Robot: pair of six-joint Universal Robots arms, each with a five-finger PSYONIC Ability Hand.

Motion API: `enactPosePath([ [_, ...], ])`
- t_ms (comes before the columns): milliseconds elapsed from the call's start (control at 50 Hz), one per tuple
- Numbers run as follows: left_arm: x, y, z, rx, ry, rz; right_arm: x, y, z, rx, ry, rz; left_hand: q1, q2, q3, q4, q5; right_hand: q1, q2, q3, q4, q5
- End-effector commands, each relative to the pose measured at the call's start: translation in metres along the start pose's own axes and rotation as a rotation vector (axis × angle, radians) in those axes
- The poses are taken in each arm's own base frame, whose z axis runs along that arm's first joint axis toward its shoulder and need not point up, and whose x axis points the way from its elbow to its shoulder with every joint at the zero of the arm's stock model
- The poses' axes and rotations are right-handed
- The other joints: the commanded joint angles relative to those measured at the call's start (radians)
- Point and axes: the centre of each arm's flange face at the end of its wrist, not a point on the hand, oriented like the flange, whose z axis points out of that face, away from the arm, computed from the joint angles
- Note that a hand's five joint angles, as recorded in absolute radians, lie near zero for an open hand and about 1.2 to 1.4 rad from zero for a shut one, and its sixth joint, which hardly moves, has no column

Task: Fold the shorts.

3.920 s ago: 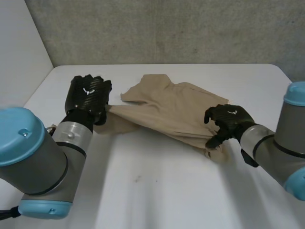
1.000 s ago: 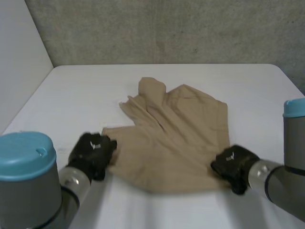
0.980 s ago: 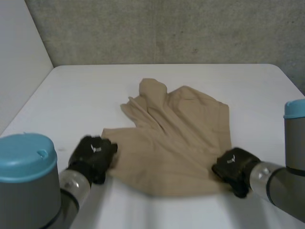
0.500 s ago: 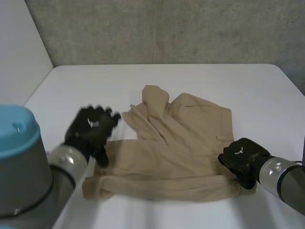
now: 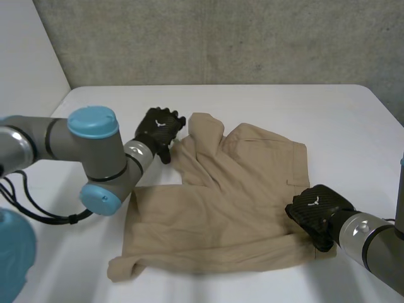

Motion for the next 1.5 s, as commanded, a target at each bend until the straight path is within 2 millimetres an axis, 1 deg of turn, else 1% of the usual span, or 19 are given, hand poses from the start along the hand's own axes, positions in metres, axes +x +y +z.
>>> enactPosePath([
  [20,0.01,0.023,0.014,-0.02,0.057,-0.008,0.003,0.001,0.002,0.005,0.015,0.002,0.181,0.18,0.181,0.181,0.178,0.45,0.22,0.217,0.204,0.323],
  [120,0.012,0.024,0.016,-0.023,0.066,-0.009,0.004,0.001,0.003,0.01,0.022,0.002,0.41,0.409,0.409,0.409,0.407,0.45,0.22,0.217,0.204,0.323],
  [200,0.01,0.022,0.016,-0.018,0.047,-0.009,0.004,0.001,0.003,0.014,0.026,0.001,1.04,1.039,1.039,1.04,1.037,0.45,0.22,0.217,0.204,0.323],
  [360,-0.007,0.019,0.01,-0.079,-0.099,0.042,0.003,0.001,0.003,0.01,0.027,-0.001,1.041,1.04,1.041,1.041,1.038,0.45,0.22,0.217,0.204,0.323],
  [480,-0.011,0.023,-0.017,-0.206,-0.176,0.236,0.0,0.0,0.002,0.015,0.018,0.0,1.041,1.04,1.041,1.041,1.038,0.45,0.22,0.217,0.204,0.323],
  [540,-0.012,0.017,-0.028,-0.232,-0.192,0.307,-0.003,-0.002,0.001,0.023,0.009,0.024,1.041,1.04,1.041,1.041,1.038,0.45,0.22,0.217,0.204,0.323],
  [620,-0.004,0.011,-0.037,-0.236,-0.177,0.32,-0.007,-0.004,0.0,0.033,-0.002,0.039,1.041,1.04,1.041,1.041,1.038,0.45,0.22,0.217,0.204,0.323],
  [720,0.015,0.014,-0.047,-0.264,-0.14,0.336,-0.01,-0.005,-0.001,0.034,-0.011,0.035,1.041,1.04,1.041,1.041,1.038,0.45,0.22,0.217,0.204,0.323],
  [820,0.016,0.011,-0.049,-0.273,-0.165,0.346,-0.011,-0.004,-0.001,0.031,-0.014,0.04,1.041,1.04,1.041,1.041,1.038,0.45,0.22,0.217,0.204,0.323],
  [980,-0.001,-0.002,-0.031,-0.195,-0.255,0.346,-0.012,-0.003,-0.002,0.03,-0.015,0.043,1.041,1.04,1.041,1.041,1.038,0.45,0.22,0.217,0.204,0.323],
  [1040,-0.005,0.009,-0.028,-0.219,-0.255,0.377,-0.011,-0.004,-0.003,0.034,-0.01,0.042,0.708,0.707,0.708,0.708,0.705,0.45,0.22,0.217,0.204,0.323],
  [1060,-0.005,0.014,-0.027,-0.233,-0.248,0.388,-0.01,-0.004,-0.004,0.037,-0.007,0.041,0.404,0.404,0.404,0.404,0.401,0.45,0.22,0.217,0.204,0.323],
  [1100,-0.003,0.016,-0.029,-0.244,-0.24,0.393,-0.01,-0.006,-0.004,0.043,-0.002,0.043,0.135,0.134,0.135,0.135,0.132,0.45,0.22,0.217,0.204,0.323],
  [1160,0.001,0.019,-0.033,-0.257,-0.226,0.389,-0.008,-0.007,-0.004,0.054,0.009,0.047,0.111,0.11,0.11,0.111,0.108,0.45,0.22,0.217,0.204,0.323],
  [1200,-0.002,0.013,-0.038,-0.251,-0.232,0.386,-0.006,-0.008,-0.002,0.067,0.02,0.057,0.111,0.11,0.11,0.111,0.108,0.45,0.22,0.217,0.204,0.323],
  [1220,-0.007,-0.001,-0.045,-0.228,-0.249,0.376,-0.004,-0.01,0.0,0.083,0.034,0.073,0.105,0.104,0.104,0.105,0.102,0.45,0.22,0.217,0.204,0.323],
  [1360,-0.023,-0.043,-0.076,-0.144,-0.3,0.249,0.004,-0.017,0.004,0.122,0.068,0.137,0.07,0.069,0.069,0.069,0.067,0.45,0.22,0.217,0.204,0.323],
  [1400,-0.03,-0.059,-0.093,-0.113,-0.319,0.168,0.006,-0.019,0.005,0.134,0.075,0.153,0.084,0.083,0.084,0.084,0.081,0.45,0.22,0.217,0.204,0.323],
  [1500,-0.039,-0.064,-0.13,-0.157,-0.316,0.017,0.012,-0.023,0.009,0.17,0.103,0.181,0.099,0.098,0.099,0.099,0.096,0.45,0.22,0.217,0.204,0.323],
])
